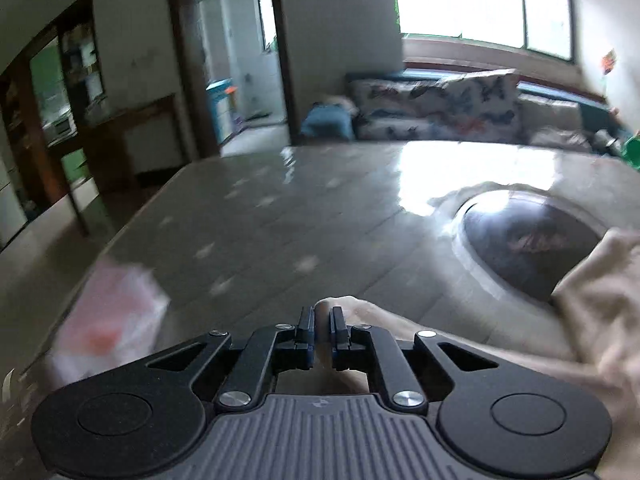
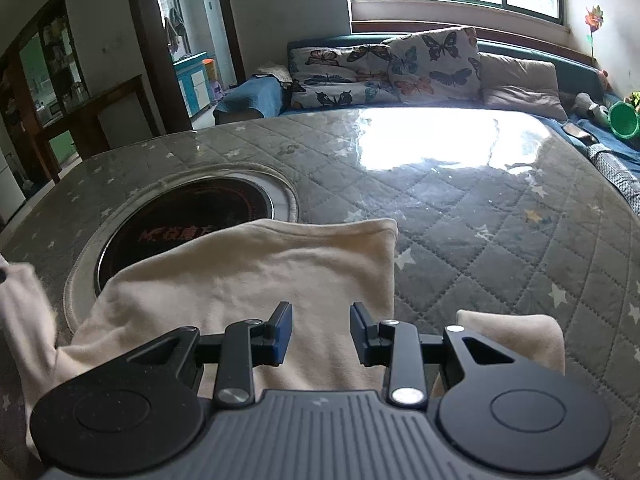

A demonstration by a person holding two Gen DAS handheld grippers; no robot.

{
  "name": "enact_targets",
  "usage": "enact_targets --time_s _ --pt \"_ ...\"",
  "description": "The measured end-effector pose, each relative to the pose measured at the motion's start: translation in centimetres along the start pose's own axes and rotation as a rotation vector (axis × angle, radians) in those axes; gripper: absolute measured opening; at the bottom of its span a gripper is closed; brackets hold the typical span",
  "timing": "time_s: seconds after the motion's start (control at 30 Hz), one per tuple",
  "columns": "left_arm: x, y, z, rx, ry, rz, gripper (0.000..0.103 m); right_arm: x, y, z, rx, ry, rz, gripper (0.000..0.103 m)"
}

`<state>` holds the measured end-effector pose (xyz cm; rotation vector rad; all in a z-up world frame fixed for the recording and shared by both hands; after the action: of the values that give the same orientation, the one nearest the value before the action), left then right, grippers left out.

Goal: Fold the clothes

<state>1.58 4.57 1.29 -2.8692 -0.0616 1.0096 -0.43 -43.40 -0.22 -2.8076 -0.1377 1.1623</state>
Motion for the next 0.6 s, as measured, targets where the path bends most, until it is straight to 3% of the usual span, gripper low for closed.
enact_targets --time_s 0.13,0.2,0.3,0.4,0.47,0.6 --pt "0.0 -1.7 2.9 0.013 -0.115 -0.021 0.012 0.6 0.5 0.2 0.006 -0.013 0.004 0.032" --pt "-0.1 -1.9 2.8 0.006 -0.131 -0.006 0.015 0.7 0.9 0.0 0.01 -0.01 0.009 0.032" --pt "-0.2 -1.5 1.0 0.025 -0.09 -0.022 0.032 0.9 1.5 -0.5 0.02 0.0 0.016 0.032" --pt "-0.5 0.0 -1.7 0.064 -0.031 -0.012 0.032 1.4 2.3 -1.1 0.038 0.005 0.022 0.032" --pt "-0.5 2.3 -2.9 0.099 -0.006 0.06 0.032 1.9 2.8 -1.5 0.049 0.005 0.027 0.032" --pt "0.2 9.6 -4.1 0.221 0.015 0.277 0.032 3.3 3.4 -2.4 0.06 0.006 0.044 0.032"
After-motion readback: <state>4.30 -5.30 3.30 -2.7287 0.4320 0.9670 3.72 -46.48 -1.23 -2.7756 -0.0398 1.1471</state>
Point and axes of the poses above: each gripper's, at about its wrist camera, not at the fingertips, and x roughly the way its jaws point, y to its right, z to its underside, the point moved 7 cm from there along x, roughly the way its jaws point, and after that the axes turned 1 degree about z, right-handed, at the moved point
